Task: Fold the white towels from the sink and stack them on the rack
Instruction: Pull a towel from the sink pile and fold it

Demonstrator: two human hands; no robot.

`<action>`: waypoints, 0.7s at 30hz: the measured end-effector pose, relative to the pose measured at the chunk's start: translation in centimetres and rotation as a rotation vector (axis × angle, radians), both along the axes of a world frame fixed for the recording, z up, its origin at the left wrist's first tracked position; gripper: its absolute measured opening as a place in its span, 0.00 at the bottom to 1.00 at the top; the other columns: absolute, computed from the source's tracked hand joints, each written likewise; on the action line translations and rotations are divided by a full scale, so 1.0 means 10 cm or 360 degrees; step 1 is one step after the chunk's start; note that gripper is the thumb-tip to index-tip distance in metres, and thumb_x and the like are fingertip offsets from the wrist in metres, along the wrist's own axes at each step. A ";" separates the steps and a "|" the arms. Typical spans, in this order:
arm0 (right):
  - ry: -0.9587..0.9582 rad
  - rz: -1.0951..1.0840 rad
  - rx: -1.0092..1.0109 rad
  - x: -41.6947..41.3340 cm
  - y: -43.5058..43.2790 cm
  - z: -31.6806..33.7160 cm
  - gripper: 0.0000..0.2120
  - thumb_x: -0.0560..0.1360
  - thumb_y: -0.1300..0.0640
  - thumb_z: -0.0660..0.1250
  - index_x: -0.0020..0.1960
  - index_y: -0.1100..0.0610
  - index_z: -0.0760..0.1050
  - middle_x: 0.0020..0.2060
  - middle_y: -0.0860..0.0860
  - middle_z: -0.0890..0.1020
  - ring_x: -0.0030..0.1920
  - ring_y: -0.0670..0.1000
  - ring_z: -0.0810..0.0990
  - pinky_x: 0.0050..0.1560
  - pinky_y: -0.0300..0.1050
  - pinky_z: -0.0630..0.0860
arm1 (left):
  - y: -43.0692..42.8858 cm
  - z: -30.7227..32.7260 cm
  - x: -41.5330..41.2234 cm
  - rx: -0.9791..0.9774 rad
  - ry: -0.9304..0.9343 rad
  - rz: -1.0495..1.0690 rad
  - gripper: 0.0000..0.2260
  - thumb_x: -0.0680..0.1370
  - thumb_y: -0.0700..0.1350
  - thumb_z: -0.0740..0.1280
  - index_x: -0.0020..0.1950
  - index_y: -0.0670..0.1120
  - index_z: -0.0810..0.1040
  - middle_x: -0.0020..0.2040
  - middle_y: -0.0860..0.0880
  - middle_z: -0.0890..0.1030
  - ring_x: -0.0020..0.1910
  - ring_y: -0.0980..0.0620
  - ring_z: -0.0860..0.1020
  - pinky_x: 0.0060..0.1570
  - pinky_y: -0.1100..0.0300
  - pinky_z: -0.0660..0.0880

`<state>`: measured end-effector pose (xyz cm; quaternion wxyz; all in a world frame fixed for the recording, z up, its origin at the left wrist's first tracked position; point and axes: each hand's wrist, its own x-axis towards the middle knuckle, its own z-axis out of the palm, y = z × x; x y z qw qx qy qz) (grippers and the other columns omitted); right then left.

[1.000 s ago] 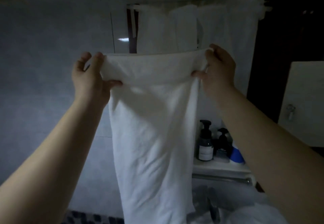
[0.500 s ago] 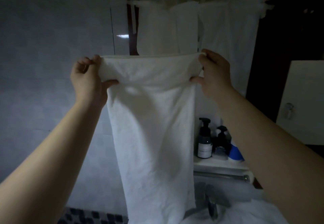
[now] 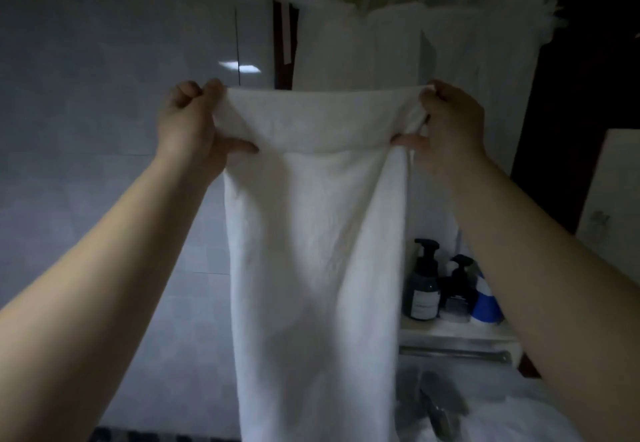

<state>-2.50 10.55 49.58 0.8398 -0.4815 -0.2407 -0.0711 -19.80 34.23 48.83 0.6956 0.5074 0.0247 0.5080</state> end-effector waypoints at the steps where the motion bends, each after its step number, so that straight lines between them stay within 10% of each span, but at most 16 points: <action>1: -0.0001 -0.0031 0.0013 -0.01 0.06 -0.03 0.06 0.79 0.61 0.67 0.53 0.56 0.81 0.55 0.58 0.81 0.54 0.54 0.80 0.41 0.66 0.82 | 0.06 -0.03 0.01 0.0004 0.0011 -0.0008 0.13 0.81 0.43 0.66 0.40 0.50 0.65 0.45 0.48 0.71 0.50 0.42 0.73 0.31 0.26 0.76; 17: -0.0045 -0.0269 0.0089 -0.13 0.32 -0.41 0.08 0.79 0.64 0.68 0.57 0.57 0.78 0.54 0.51 0.82 0.58 0.52 0.80 0.48 0.62 0.83 | 0.48 -0.54 0.20 -0.0058 -0.0100 -0.0228 0.16 0.81 0.38 0.66 0.38 0.50 0.63 0.32 0.58 0.76 0.42 0.56 0.76 0.45 0.26 0.76; 21: -0.0025 -0.0415 -0.0169 -0.30 0.20 -0.55 0.07 0.77 0.60 0.71 0.55 0.54 0.82 0.50 0.48 0.83 0.47 0.45 0.83 0.35 0.46 0.82 | 0.37 -0.72 -0.05 -0.0126 0.0109 -0.0133 0.15 0.81 0.40 0.67 0.39 0.50 0.64 0.42 0.51 0.73 0.48 0.49 0.74 0.40 0.27 0.77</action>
